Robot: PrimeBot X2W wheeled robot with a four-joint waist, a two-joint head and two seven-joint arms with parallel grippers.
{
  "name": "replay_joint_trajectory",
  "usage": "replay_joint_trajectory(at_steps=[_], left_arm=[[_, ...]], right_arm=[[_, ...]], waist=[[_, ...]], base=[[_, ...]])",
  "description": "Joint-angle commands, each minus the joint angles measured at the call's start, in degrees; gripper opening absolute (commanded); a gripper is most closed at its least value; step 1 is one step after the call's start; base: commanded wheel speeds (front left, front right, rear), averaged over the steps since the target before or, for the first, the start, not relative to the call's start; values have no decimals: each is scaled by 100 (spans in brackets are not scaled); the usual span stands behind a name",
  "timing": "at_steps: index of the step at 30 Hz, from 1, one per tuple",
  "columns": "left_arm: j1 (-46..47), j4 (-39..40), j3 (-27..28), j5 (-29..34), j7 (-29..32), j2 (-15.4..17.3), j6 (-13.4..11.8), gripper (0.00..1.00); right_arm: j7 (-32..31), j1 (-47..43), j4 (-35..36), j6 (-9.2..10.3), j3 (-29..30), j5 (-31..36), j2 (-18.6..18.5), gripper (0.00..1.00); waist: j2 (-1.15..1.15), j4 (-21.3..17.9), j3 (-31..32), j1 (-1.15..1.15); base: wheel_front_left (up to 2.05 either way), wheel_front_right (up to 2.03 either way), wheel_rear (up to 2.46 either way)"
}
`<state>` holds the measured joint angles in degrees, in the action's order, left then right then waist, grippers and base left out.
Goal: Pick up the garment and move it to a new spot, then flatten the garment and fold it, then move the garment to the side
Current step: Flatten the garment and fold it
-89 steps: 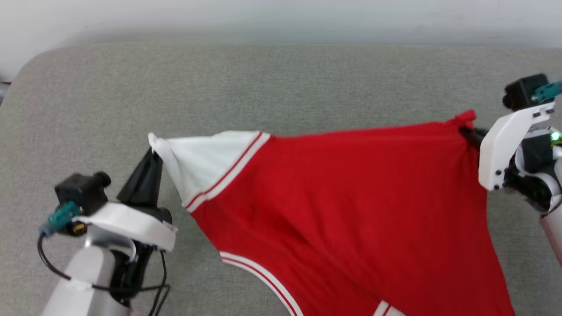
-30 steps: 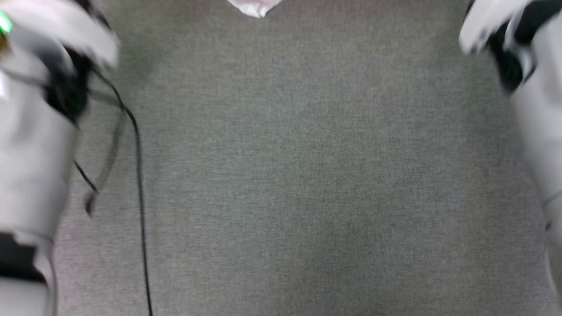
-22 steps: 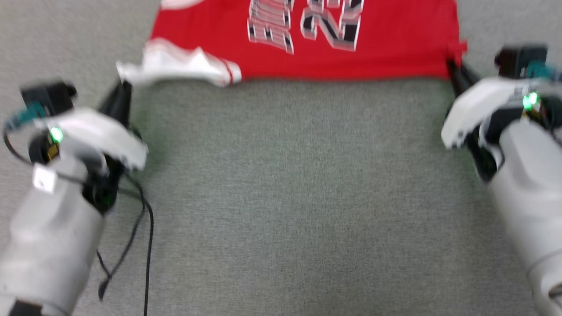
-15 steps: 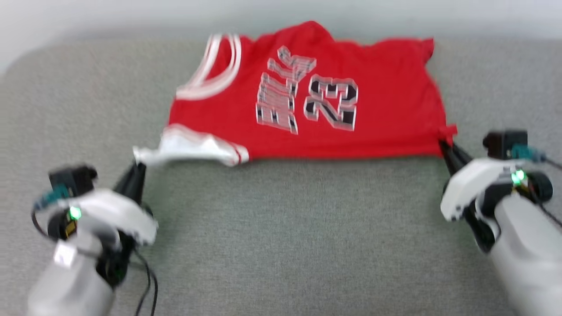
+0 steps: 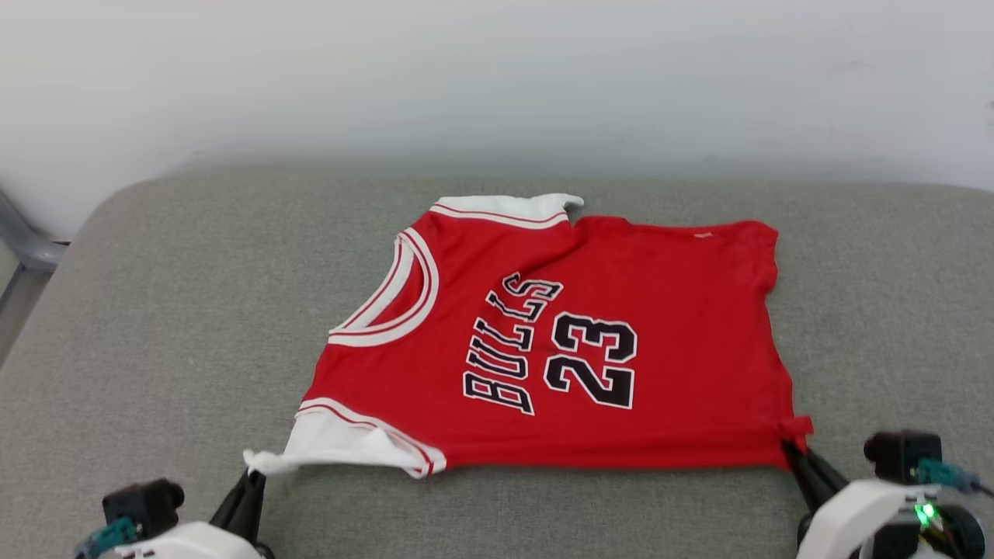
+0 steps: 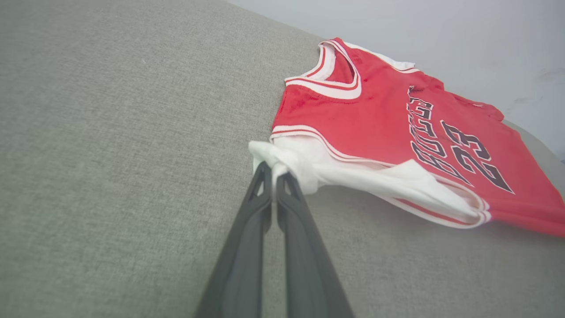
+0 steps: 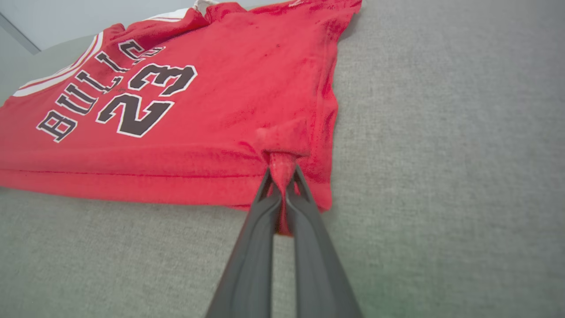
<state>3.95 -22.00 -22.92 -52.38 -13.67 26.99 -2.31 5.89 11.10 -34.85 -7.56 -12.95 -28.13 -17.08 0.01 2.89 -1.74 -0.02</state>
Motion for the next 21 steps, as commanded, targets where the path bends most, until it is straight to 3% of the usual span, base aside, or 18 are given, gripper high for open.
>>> replay_joint_trajectory(at_steps=[1,13,21], left_arm=[[-221,146,86,-33,29,129,-163,0],[-1484,1552,241,-304,425,388,-974,0],[-1122,2087,177,-160,609,514,-1021,0]], right_arm=[[-71,-322,226,14,181,82,-7,0],[-1146,-2294,2351,14,1193,686,600,0],[-1656,-2335,3041,13,1399,900,830,0]], waist=[[-1,54,81,2],[-1,161,135,2],[-1,134,-52,2]], base=[[0,0,0],[0,0,0],[0,0,0]])
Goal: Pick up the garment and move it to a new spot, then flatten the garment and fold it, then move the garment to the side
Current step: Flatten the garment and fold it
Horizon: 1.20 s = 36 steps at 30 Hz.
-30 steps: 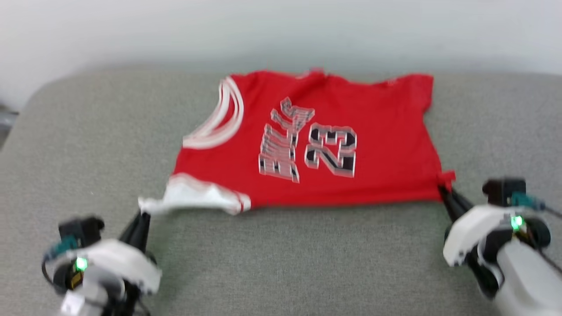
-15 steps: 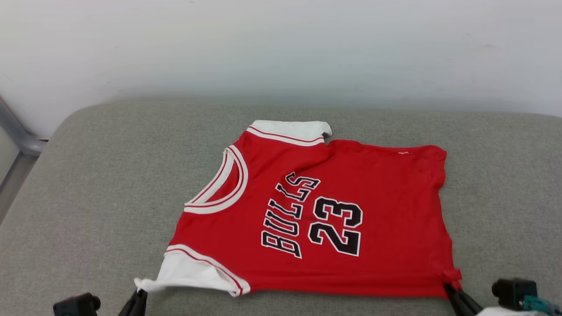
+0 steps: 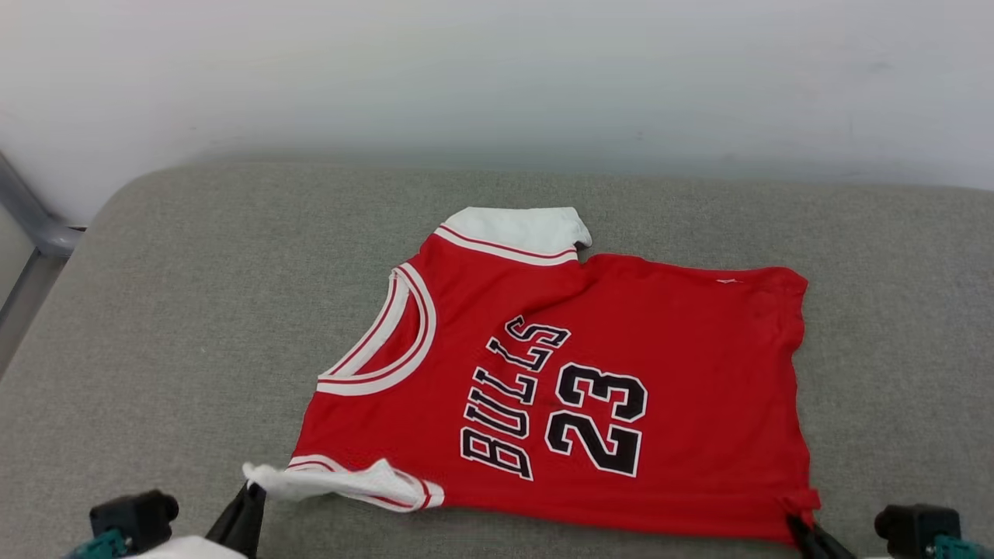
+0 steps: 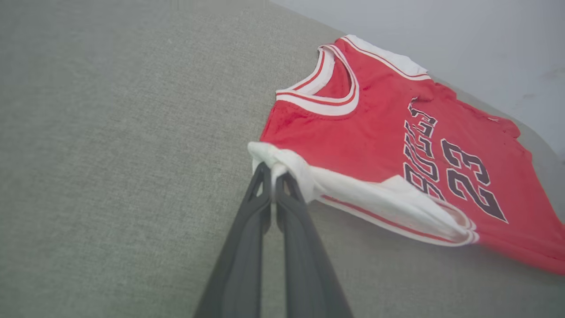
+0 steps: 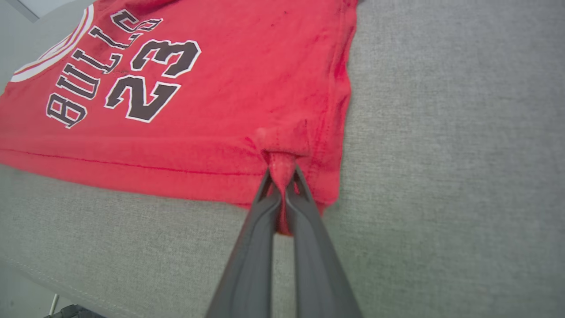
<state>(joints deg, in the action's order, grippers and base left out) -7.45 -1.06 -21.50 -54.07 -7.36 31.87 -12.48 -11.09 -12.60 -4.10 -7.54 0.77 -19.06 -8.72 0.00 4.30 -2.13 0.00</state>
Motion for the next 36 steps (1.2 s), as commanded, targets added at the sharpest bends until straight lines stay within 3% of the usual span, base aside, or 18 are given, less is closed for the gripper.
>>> replay_joint_trajectory(at_steps=[1,11,19,27,28,29,30,31,32,33,36], left_arm=[[139,17,2,37,16,23,24,0],[1714,-695,-247,255,133,-255,541,0],[2720,-1724,-367,273,90,-511,1063,0],[3271,-2771,-587,113,450,-721,1556,0],[3327,-2861,-607,101,463,-737,1604,0],[3349,-2971,-647,56,539,-781,1666,0],[3367,-3062,-685,43,600,-805,1706,15],[3406,-3141,-705,44,610,-812,1746,39],[3436,-3204,-706,25,581,-827,1764,89],[3446,-3272,-715,3,576,-843,1792,100],[3475,-3450,-721,7,519,-847,1823,100]], right_arm=[[-27,121,55,10,31,5,22,0],[-445,965,131,9,56,293,-6,0],[-234,1498,-214,9,86,442,42,0],[-12,1777,-734,9,-1,556,71,0],[3,1797,-787,10,-24,518,86,7],[31,1822,-830,9,-51,465,98,23],[56,1823,-870,9,-69,485,75,37],[58,1805,-914,10,-69,455,76,53],[120,1797,-923,9,-70,437,73,100],[211,1790,-903,10,-60,449,60,100],[646,1732,-731,9,39,465,108,100]], waist=[[0,-15,-57,0],[0,-33,-637,0],[0,-49,-1133,0],[0,-103,-1412,0],[0,-111,-1421,0],[0,-118,-1423,0],[0,-123,-1420,0],[0,-124,-1409,0],[0,-123,-1387,0],[0,-123,-1356,0],[0,-123,-1205,0]], base=[[0,0,0],[0,0,0],[0,0,0],[0,0,0],[0,0,0],[0,0,0],[0,0,0],[0,0,0],[0,0,0],[0,0,0],[0,0,0]])
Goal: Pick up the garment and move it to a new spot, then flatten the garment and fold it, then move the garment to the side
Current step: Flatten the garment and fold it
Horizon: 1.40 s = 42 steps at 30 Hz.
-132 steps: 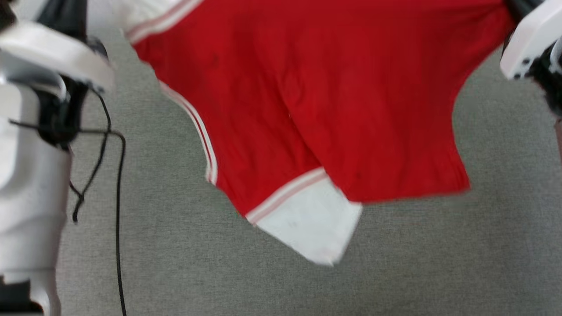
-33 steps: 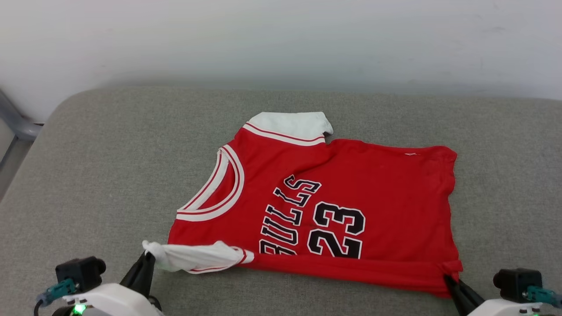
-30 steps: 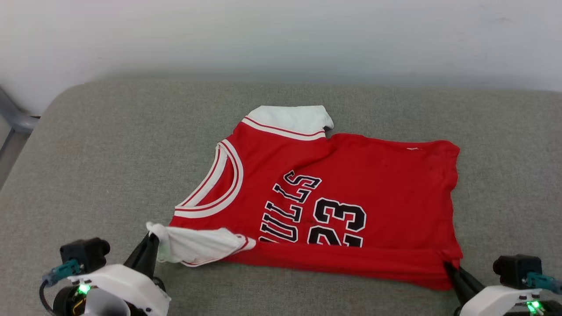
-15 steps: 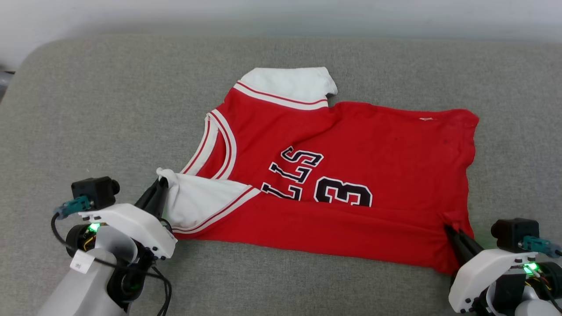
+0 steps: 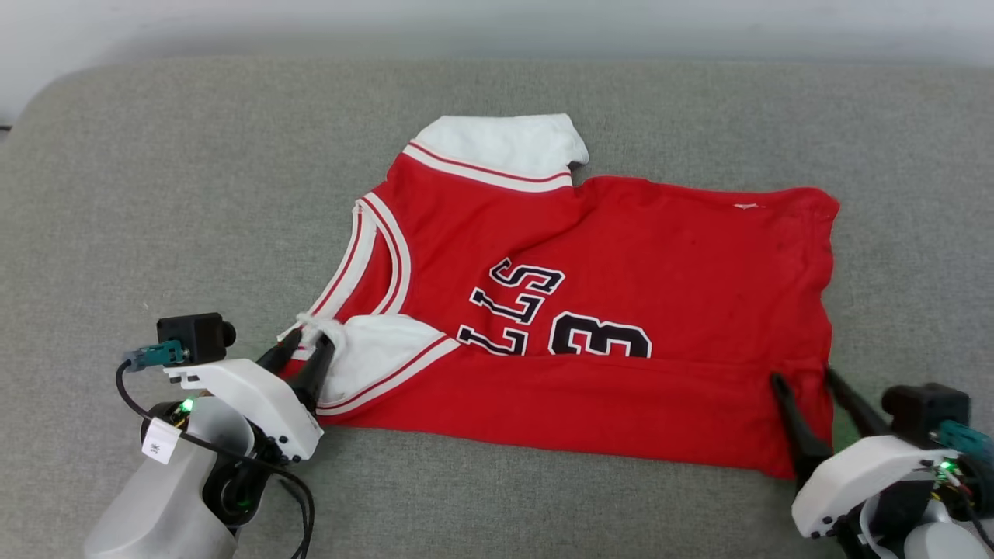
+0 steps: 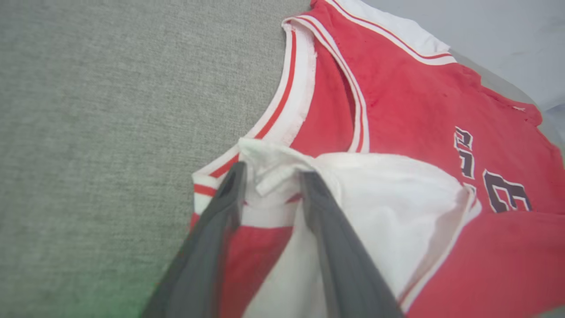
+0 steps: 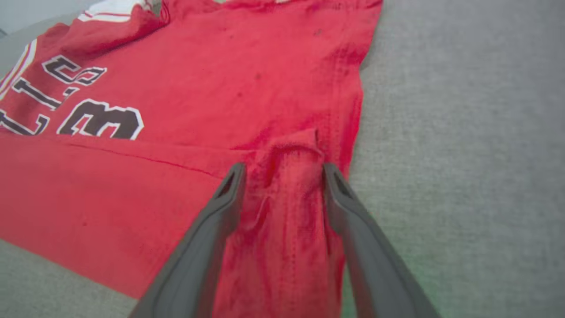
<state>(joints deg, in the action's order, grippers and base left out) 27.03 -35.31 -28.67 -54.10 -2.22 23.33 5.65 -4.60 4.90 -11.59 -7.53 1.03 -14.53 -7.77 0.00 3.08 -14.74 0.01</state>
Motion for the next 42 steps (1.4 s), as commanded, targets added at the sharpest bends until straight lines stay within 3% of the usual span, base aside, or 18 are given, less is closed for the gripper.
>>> replay_joint_trajectory(at_steps=[1,9,17,24,30,37,38,40,42], left_arm=[[24,-71,-5,17,-19,21,21,100],[-148,-30,8,-67,325,365,-60,100],[-244,734,-136,-462,2137,1148,-142,100],[-424,1627,-5,-1081,3504,1695,-597,100],[-561,1923,43,-1197,3721,1839,-856,100],[-608,1723,-19,-1231,3789,1742,-918,100],[-632,1606,-101,-1232,3871,1684,-942,46],[-709,1406,-218,-1326,4017,1492,-928,0],[-700,1407,-228,-1358,3993,1419,-856,0]], right_arm=[[133,-49,64,8,67,15,64,100],[692,-368,579,6,260,328,284,100],[575,-688,977,7,293,412,421,100],[514,-737,1116,7,236,395,478,100],[521,-586,1183,7,228,406,491,100],[479,-479,1156,7,223,286,496,100],[472,-456,1167,7,253,278,497,100],[364,-426,1150,7,322,243,497,100],[259,-392,1158,7,371,275,497,100]], waist=[[0,-4,118,-1],[0,-83,704,-1],[0,-173,907,-1],[0,-364,659,-1],[0,-589,323,-1],[0,-750,89,-1],[0,-779,54,-1],[0,-809,32,-1],[0,-799,42,-1]], base=[[0,0,0],[0,0,0],[0,0,0],[0,0,0],[0,0,0],[0,0,0],[0,0,0],[0,0,0],[0,0,0]])
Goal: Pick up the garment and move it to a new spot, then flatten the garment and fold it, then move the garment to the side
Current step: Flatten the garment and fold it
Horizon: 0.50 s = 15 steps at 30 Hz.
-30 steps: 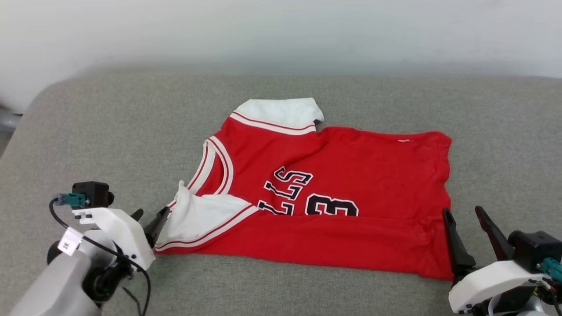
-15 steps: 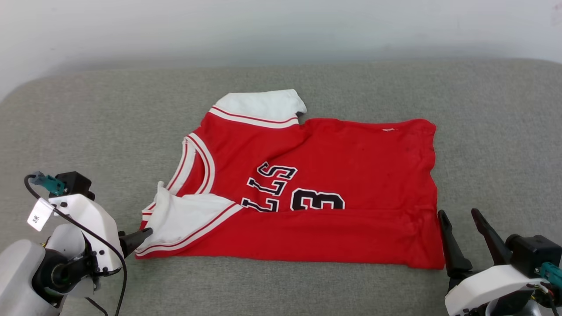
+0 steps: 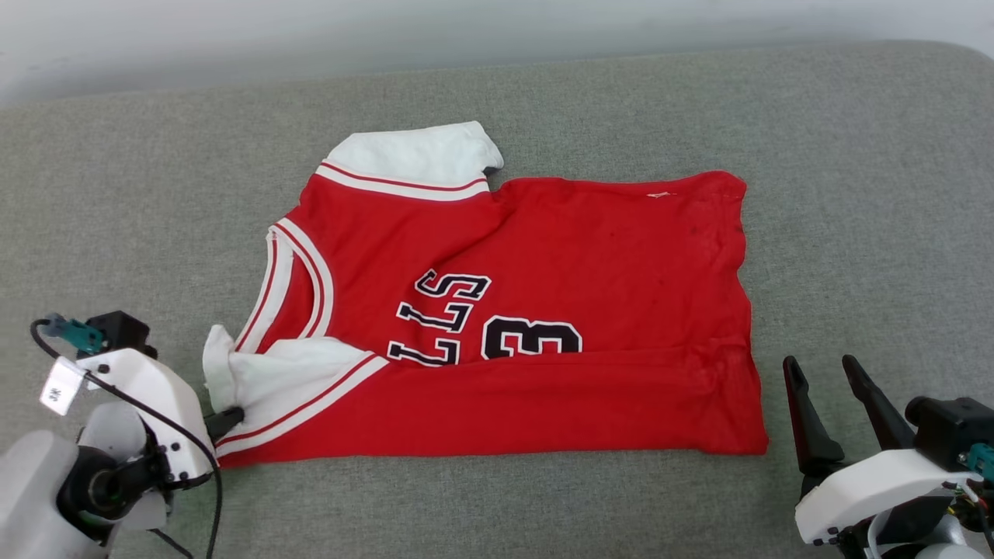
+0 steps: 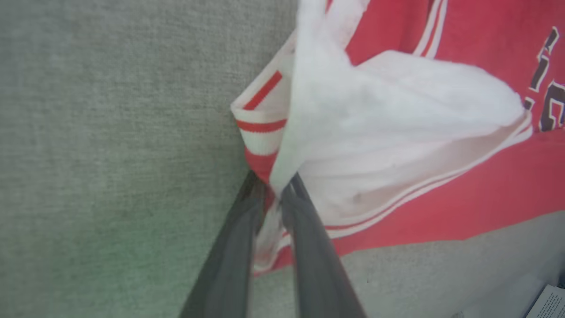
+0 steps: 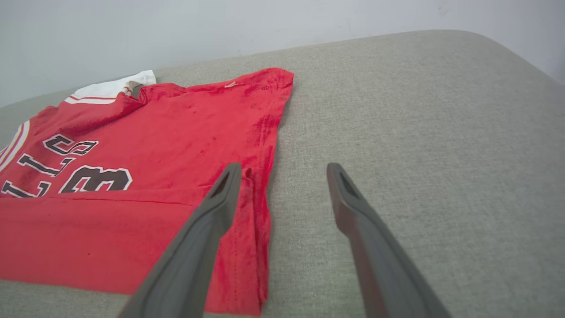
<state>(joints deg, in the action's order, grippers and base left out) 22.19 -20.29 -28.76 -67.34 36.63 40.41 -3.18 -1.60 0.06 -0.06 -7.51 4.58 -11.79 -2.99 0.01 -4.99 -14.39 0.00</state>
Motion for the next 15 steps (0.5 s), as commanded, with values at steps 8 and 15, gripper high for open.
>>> replay_joint_trajectory(at_steps=[8,15], left_arm=[[-26,3,-154,175,-160,-148,95,0],[179,550,-70,436,-466,21,60,0]], right_arm=[[-1208,75,3,4,48,-121,-204,100],[-2795,212,283,4,-91,-278,-362,100]], waist=[[-1,94,88,0],[-1,248,48,0]], base=[[0,0,0],[0,0,0]])
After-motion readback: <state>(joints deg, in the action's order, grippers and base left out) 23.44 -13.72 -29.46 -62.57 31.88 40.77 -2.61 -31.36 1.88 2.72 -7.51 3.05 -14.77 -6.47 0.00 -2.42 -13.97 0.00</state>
